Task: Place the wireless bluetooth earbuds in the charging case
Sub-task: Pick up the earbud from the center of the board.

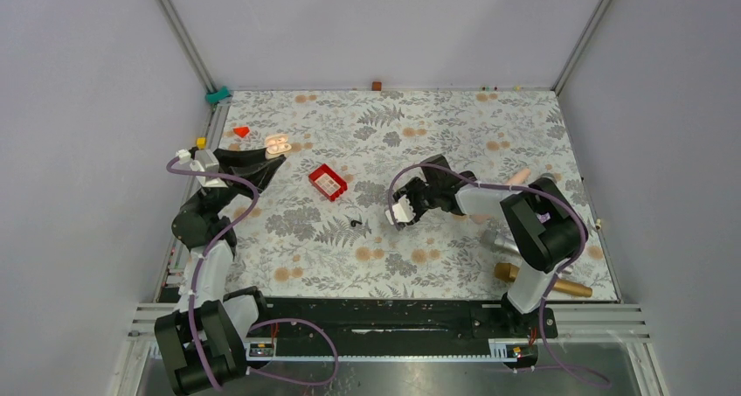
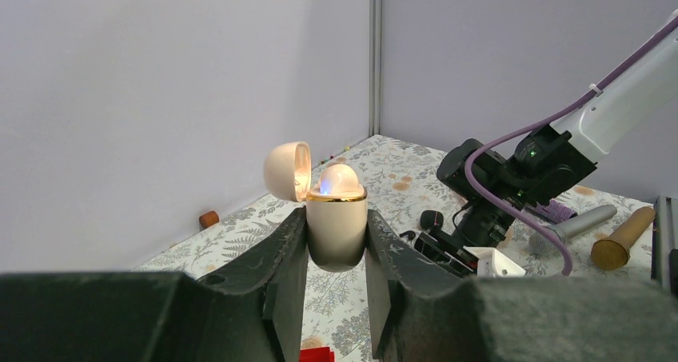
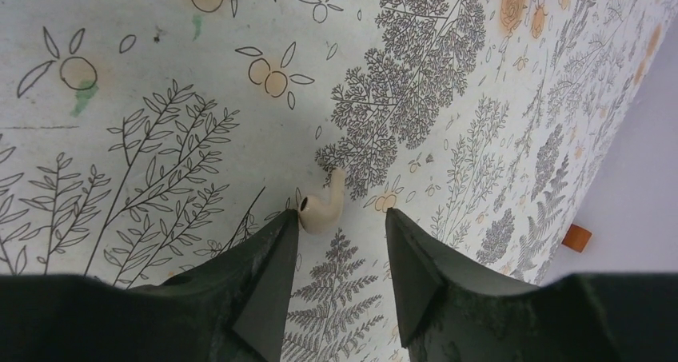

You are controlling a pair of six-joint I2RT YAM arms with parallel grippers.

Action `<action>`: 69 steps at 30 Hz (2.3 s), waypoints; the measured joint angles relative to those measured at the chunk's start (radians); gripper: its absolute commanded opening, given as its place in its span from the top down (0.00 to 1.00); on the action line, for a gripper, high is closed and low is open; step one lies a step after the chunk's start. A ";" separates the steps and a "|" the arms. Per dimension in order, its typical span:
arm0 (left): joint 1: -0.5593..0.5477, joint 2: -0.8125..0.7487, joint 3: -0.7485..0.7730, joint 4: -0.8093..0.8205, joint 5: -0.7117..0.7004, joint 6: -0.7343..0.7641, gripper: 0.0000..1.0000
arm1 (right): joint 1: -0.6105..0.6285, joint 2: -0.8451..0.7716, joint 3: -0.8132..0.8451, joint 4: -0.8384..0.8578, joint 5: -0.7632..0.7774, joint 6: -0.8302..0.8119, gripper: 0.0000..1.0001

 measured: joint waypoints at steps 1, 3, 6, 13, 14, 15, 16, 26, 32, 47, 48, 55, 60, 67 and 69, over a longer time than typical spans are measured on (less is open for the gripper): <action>0.000 0.000 0.000 0.000 0.000 0.000 1.00 | 0.002 0.004 -0.002 0.006 0.001 -0.002 0.50; 0.000 0.000 0.000 0.000 0.000 0.000 1.00 | 0.005 0.010 -0.002 0.016 0.006 -0.001 0.50; 0.000 0.000 0.000 0.000 0.000 0.000 1.00 | 0.007 0.013 -0.002 0.025 0.016 0.000 0.52; 0.000 0.000 0.000 0.000 0.000 0.000 1.00 | 0.012 0.031 0.010 0.017 0.039 0.016 0.72; 0.000 0.000 0.000 0.000 0.000 0.000 1.00 | 0.013 0.034 0.017 0.013 0.045 0.023 0.73; 0.000 0.000 0.000 0.000 0.000 0.000 1.00 | 0.014 0.038 0.024 0.010 0.049 0.032 0.74; 0.000 0.000 0.000 0.000 0.000 0.000 1.00 | 0.016 0.041 0.030 0.008 0.054 0.042 0.75; 0.000 0.000 0.000 0.000 0.000 0.000 1.00 | 0.016 0.044 0.068 -0.039 0.072 0.165 0.79; -0.008 0.001 0.000 0.000 0.002 0.002 1.00 | 0.016 -0.002 0.078 -0.126 0.068 0.246 0.79; -0.404 0.080 0.079 -0.509 0.005 0.440 1.00 | 0.015 -0.408 0.064 -0.331 0.093 0.294 0.78; -0.444 0.094 0.099 -0.574 0.001 0.494 1.00 | 0.015 -0.427 0.066 -0.349 0.095 0.297 0.78; -0.598 0.220 0.185 -0.867 -0.032 0.711 1.00 | 0.017 -0.526 0.095 -0.474 0.109 0.328 0.78; -0.690 0.267 0.240 -1.016 -0.049 0.822 1.00 | 0.036 -0.547 0.096 -0.513 0.113 0.363 0.78; -0.768 0.340 0.259 -1.104 -0.069 0.881 1.00 | 0.088 -0.563 0.105 -0.551 0.130 0.397 0.78; -0.787 0.357 0.264 -1.126 -0.076 0.892 1.00 | 0.099 -0.563 0.123 -0.570 0.131 0.410 0.79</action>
